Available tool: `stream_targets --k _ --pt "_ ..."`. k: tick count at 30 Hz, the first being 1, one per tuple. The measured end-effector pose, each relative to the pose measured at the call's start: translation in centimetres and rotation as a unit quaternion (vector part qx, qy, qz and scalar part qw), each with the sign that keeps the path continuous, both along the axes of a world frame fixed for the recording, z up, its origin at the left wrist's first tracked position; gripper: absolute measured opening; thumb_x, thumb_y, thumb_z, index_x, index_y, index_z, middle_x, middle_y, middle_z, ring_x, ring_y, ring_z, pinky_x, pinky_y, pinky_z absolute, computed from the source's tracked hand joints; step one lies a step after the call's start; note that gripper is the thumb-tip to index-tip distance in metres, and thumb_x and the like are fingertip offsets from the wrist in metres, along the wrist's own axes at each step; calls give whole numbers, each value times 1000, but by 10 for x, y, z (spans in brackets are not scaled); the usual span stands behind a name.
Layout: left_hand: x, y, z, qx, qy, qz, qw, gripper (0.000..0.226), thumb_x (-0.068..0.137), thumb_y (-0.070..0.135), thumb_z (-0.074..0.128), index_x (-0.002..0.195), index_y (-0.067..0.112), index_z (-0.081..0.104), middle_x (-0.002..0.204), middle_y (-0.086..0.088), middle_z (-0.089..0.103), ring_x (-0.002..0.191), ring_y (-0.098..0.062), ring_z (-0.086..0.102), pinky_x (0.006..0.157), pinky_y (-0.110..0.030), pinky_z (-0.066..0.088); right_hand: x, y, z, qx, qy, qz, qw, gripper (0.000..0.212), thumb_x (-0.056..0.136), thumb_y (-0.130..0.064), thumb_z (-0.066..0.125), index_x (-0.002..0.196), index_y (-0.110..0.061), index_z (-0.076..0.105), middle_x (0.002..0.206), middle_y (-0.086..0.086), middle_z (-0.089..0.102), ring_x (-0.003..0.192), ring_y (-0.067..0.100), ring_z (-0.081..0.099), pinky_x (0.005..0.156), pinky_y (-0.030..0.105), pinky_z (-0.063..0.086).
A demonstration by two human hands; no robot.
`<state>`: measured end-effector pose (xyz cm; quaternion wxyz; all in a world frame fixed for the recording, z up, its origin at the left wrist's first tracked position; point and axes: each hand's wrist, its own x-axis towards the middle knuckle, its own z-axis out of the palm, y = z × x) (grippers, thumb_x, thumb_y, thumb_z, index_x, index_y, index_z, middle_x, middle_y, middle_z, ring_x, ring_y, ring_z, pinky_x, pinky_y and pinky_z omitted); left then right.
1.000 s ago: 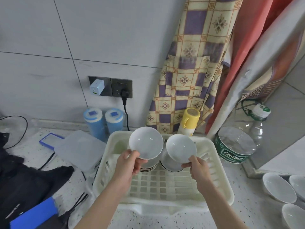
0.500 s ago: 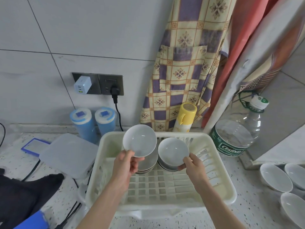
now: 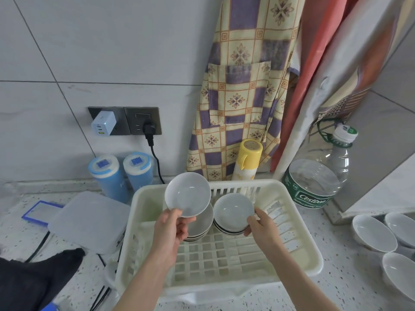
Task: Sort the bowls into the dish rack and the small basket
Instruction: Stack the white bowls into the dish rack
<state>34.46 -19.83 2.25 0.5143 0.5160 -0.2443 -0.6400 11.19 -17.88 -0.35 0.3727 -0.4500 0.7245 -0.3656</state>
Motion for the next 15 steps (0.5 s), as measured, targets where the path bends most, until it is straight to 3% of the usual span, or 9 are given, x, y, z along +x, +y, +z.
stream_targets --k 7,11,15 --pt "-1 0 0 -1 -22 -15 1000 14 92 8 50 102 9 60 75 -18 73 45 -10 41 40 -21 34 -2 0 -8 25 -8 0 1000 40 93 -17 47 128 -35 52 54 -5 67 45 -5 52 48 17 37" --pt "-1 3 2 -13 -49 -29 998 15 92 8 50 103 7 60 76 -19 73 45 -10 39 39 -21 29 -3 -1 -9 33 -11 -5 999 45 93 -21 49 135 -37 46 56 -4 68 52 0 56 51 19 39" --pt "-8 6 5 -19 -91 -59 994 16 92 10 52 104 3 61 76 -22 73 42 -10 36 37 -20 25 -1 2 -2 -37 -15 -62 997 36 94 -35 53 130 -33 53 61 -5 61 58 9 57 57 25 45"
